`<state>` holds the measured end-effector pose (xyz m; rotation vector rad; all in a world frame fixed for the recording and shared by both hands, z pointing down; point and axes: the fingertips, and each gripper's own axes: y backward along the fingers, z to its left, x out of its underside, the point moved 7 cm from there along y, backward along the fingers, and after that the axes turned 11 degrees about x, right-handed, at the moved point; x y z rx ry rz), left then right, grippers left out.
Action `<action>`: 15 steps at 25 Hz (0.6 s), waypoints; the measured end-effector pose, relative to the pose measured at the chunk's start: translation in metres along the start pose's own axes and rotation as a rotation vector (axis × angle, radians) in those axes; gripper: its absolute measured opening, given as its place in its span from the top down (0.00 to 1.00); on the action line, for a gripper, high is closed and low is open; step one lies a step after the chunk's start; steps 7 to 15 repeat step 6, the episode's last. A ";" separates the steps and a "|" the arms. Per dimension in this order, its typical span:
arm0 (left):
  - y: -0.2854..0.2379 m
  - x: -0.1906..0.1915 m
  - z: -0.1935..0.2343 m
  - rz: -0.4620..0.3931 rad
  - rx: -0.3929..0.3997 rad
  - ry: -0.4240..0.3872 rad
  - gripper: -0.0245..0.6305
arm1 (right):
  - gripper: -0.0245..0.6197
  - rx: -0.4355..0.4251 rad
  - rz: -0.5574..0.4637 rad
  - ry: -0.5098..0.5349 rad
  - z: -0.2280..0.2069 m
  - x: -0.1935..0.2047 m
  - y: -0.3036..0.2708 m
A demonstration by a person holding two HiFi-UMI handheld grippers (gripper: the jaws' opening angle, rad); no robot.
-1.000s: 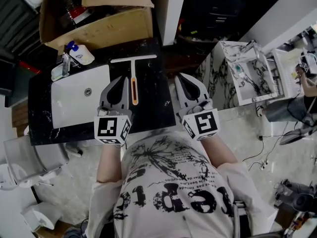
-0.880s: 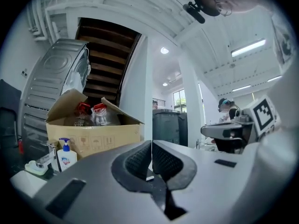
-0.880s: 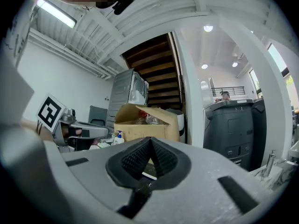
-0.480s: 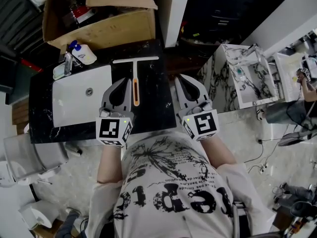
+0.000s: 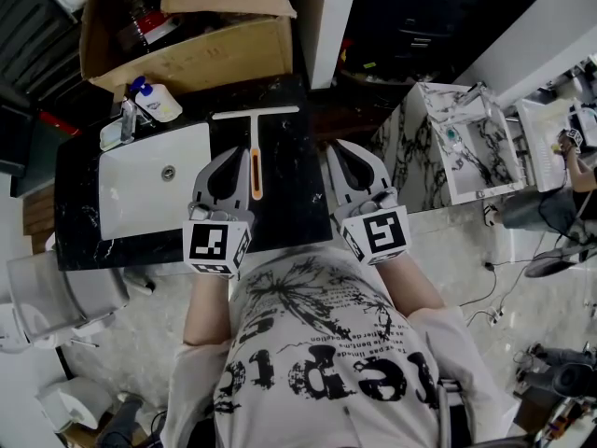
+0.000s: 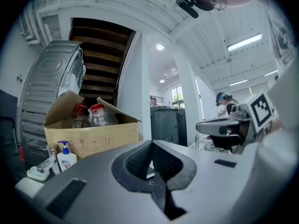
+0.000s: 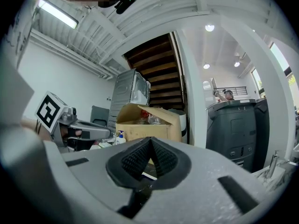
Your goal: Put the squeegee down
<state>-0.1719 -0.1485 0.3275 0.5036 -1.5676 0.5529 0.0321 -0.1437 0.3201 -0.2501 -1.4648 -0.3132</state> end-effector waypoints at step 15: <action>-0.003 0.004 0.001 0.016 0.007 -0.001 0.95 | 0.98 0.004 0.005 -0.002 0.000 0.003 -0.002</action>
